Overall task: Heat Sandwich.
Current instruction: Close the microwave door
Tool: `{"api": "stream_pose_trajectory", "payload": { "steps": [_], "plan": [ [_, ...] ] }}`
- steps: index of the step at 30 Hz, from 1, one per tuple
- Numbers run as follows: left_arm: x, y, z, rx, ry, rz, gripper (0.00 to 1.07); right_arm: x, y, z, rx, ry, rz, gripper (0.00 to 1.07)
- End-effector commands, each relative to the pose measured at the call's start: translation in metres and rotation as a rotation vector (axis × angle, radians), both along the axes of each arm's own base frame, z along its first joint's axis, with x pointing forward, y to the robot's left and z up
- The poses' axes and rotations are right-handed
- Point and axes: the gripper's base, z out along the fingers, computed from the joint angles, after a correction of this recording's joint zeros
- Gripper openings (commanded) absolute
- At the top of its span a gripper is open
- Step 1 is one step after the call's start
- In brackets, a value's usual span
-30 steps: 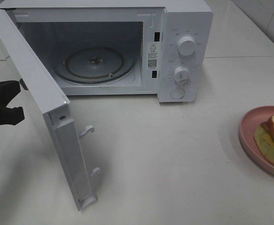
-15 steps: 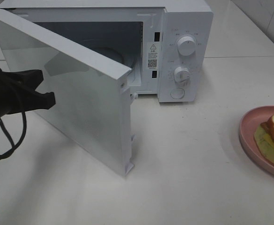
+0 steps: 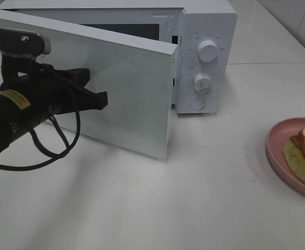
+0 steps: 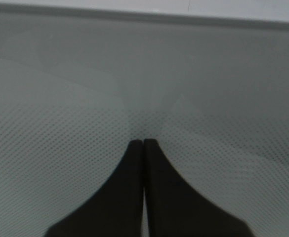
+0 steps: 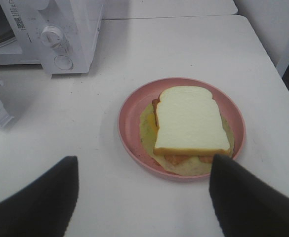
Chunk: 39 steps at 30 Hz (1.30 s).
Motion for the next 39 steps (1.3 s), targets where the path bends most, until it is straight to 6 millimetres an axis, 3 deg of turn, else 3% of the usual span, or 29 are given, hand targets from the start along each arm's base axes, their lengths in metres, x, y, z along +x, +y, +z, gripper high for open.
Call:
{"api": "stream_pose_trajectory", "payload": {
  "steps": [1, 5, 26, 39],
  "plan": [
    [0.005, -0.01, 0.002, -0.01, -0.013, 0.004, 0.0, -0.004, 0.0, 0.0, -0.004, -0.036, -0.002, 0.71],
    [0.014, -0.027, 0.005, -0.033, -0.008, -0.004, 0.0, -0.004, 0.0, 0.0, -0.004, -0.036, -0.002, 0.71],
    [0.063, -0.074, 0.011, -0.055, -0.021, -0.019, 0.0, -0.004, 0.0, 0.0, 0.003, -0.036, -0.008, 0.71],
    [0.091, -0.084, 0.01, -0.035, -0.035, 0.039, 0.0, -0.004, 0.0, 0.0, 0.003, -0.036, -0.008, 0.71]
  ]
}}
